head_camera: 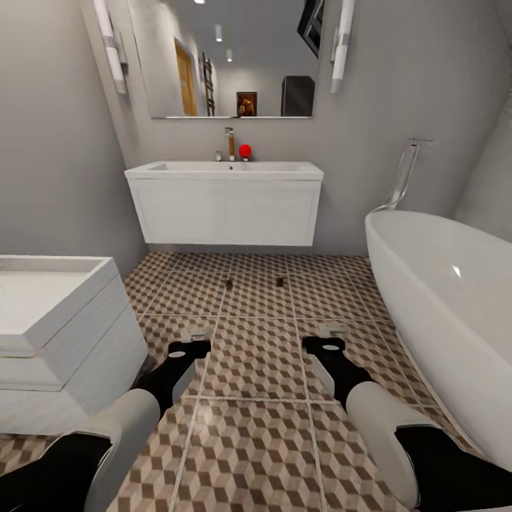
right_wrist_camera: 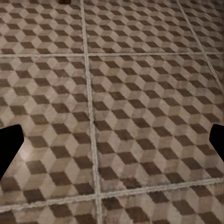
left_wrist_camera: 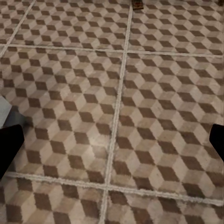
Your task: Take the four mousetraps from the cabinet in the bathroom and place them on the bathroom floor. Make sure all four end up on the same floor surface, and ensure that at least two of them are either under or directly next to the same bathroom sink.
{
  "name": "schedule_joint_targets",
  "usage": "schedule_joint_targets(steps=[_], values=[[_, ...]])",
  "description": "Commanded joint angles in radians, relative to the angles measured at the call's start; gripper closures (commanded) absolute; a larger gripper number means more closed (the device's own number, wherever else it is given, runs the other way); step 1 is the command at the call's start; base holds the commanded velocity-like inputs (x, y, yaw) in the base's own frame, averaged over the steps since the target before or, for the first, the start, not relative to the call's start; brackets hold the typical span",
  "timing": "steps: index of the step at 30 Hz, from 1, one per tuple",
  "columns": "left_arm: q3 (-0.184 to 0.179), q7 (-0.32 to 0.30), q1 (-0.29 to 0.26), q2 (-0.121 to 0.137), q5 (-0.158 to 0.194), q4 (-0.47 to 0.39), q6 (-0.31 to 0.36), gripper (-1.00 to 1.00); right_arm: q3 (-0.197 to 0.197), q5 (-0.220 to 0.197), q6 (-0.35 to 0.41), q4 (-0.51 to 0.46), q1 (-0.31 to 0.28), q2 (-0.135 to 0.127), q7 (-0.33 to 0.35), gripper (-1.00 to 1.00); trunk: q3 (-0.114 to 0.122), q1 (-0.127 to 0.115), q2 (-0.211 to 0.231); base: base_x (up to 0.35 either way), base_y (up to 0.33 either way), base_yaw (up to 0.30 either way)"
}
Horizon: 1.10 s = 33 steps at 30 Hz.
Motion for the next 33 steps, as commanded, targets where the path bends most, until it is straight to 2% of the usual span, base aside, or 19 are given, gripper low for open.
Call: schedule_joint_targets(steps=[1,6,11,18,33], values=[[-0.008,0.007,0.0,0.001,0.011,-0.002,0.006,-1.0,0.001,0.0,0.007,-0.002,0.0,0.0,-0.004,-1.0,0.003,-0.001,0.0,0.0,0.0,0.0],[-0.007,0.007,0.0,0.001,0.026,-0.001,0.006,-1.0,0.001,-0.001,0.007,-0.002,0.0,0.0,-0.004,-1.0,0.022,-0.003,0.001,0.0,0.0,0.0],[-0.004,0.007,0.0,0.002,0.071,0.001,0.006,-1.0,0.001,-0.002,0.008,0.002,0.001,0.0,-0.004,-1.0,0.042,-0.005,0.002,0.0,0.0,0.0],[-0.004,0.007,0.0,0.004,0.114,0.003,0.007,-1.0,0.0,-0.003,0.008,0.007,0.001,-0.002,-0.003,-1.0,0.069,-0.008,0.004,0.0,0.0,0.0],[-0.004,0.007,0.0,0.005,0.138,0.03,0.006,-1.0,0.001,-0.005,0.008,0.015,0.0,-0.013,-0.001,-1.0,0.127,-0.015,0.007,0.0,0.0,0.0]])
